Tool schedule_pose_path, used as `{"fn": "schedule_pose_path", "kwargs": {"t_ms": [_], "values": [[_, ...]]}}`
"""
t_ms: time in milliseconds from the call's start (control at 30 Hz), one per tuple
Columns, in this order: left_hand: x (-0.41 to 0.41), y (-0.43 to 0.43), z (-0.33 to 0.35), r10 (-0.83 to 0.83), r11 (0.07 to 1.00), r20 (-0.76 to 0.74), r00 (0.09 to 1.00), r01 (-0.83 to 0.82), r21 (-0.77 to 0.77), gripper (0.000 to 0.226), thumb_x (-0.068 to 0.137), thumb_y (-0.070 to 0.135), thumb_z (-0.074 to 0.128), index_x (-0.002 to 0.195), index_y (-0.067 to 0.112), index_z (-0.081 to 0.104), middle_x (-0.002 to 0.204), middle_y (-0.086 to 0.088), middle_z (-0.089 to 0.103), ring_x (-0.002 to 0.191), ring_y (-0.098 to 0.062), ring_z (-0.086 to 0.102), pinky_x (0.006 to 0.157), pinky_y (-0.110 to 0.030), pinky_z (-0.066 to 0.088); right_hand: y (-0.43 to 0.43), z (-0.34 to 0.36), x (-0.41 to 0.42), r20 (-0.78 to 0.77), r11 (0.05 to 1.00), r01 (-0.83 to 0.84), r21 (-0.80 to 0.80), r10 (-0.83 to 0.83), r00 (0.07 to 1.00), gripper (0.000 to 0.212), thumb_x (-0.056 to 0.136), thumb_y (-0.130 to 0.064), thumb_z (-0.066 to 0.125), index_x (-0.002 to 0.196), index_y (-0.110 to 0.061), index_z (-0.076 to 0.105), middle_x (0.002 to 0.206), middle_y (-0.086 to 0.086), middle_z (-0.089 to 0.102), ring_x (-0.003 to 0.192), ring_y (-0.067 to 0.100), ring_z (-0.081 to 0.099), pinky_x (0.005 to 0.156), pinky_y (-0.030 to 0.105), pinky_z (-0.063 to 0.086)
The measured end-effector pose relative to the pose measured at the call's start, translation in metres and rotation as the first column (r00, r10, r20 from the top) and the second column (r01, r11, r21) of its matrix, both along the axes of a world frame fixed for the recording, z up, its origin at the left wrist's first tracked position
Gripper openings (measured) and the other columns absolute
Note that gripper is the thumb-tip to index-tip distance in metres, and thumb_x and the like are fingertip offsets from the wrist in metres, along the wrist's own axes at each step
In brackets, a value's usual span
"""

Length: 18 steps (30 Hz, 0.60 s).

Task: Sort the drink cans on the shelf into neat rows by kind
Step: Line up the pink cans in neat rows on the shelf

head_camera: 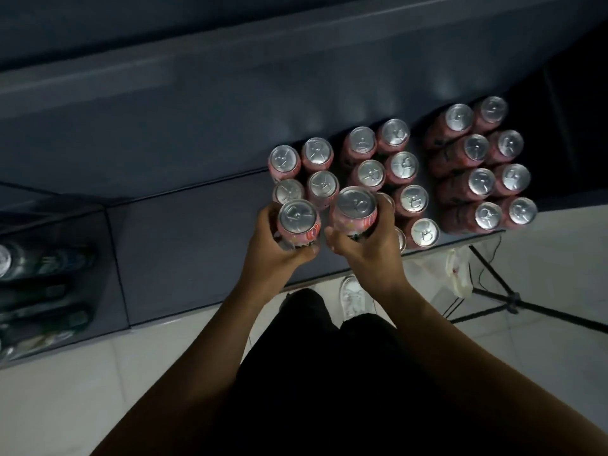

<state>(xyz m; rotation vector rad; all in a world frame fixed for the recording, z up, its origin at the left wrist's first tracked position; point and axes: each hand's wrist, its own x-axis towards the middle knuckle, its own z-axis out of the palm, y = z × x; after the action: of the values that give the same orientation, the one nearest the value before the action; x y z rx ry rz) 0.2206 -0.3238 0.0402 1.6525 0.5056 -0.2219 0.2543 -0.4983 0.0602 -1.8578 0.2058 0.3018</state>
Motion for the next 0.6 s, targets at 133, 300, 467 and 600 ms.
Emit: {"fn": "schedule_pose_path", "kwargs": {"t_ms": [133, 300, 467, 600], "values": [[-0.007, -0.004, -0.032, 0.012, 1.000, -0.052, 0.999, -0.010, 0.030, 0.080, 0.072, 0.011, 0.092, 0.135, 0.023, 0.045, 0.121, 0.009, 0.066, 0.115, -0.010, 0.065, 0.098, -0.032, 0.053, 0.001, -0.026, 0.009, -0.069, 0.992, -0.030, -0.119, 0.022, 0.997, 0.068, 0.067, -0.026, 0.091, 0.123, -0.019, 0.053, 0.117, 0.002, 0.062, 0.107, 0.016, 0.065, 0.090, 0.040, 0.058], [-0.010, -0.012, -0.062, 0.078, 0.992, -0.102, 0.992, -0.067, 0.105, 0.084, 0.067, 0.028, 0.096, 0.136, 0.018, 0.049, 0.132, -0.004, 0.059, 0.119, -0.014, 0.062, 0.099, -0.041, 0.056, 0.006, -0.052, 0.012, -0.101, 0.965, -0.065, -0.252, 0.041, 0.994, 0.065, 0.067, -0.017, 0.089, 0.123, -0.017, 0.056, 0.120, 0.001, 0.053, 0.104, 0.011, 0.053, 0.081, 0.008, 0.042], [-0.009, -0.019, -0.079, 0.159, 0.977, -0.116, 0.980, -0.138, 0.165, 0.088, 0.070, 0.025, 0.094, 0.143, 0.026, 0.044, 0.132, 0.008, 0.063, 0.123, -0.005, 0.059, 0.103, -0.039, 0.054, 0.012, -0.076, 0.017, -0.129, 0.947, -0.103, -0.306, 0.066, 0.989, 0.072, 0.066, -0.017, 0.090, 0.127, -0.012, 0.053, 0.122, 0.003, 0.055, 0.096, 0.006, 0.051, 0.070, -0.002, 0.036], [-0.002, -0.023, -0.090, 0.178, 0.973, -0.108, 0.978, -0.159, 0.167, 0.086, 0.070, 0.025, 0.093, 0.141, 0.027, 0.045, 0.126, 0.009, 0.066, 0.119, -0.008, 0.063, 0.102, -0.043, 0.054, 0.012, -0.090, 0.021, -0.138, 0.921, -0.175, -0.347, 0.135, 0.981, 0.078, 0.071, -0.018, 0.090, 0.135, -0.008, 0.048, 0.127, 0.006, 0.053, 0.101, 0.011, 0.052, 0.070, 0.001, 0.033]]}}
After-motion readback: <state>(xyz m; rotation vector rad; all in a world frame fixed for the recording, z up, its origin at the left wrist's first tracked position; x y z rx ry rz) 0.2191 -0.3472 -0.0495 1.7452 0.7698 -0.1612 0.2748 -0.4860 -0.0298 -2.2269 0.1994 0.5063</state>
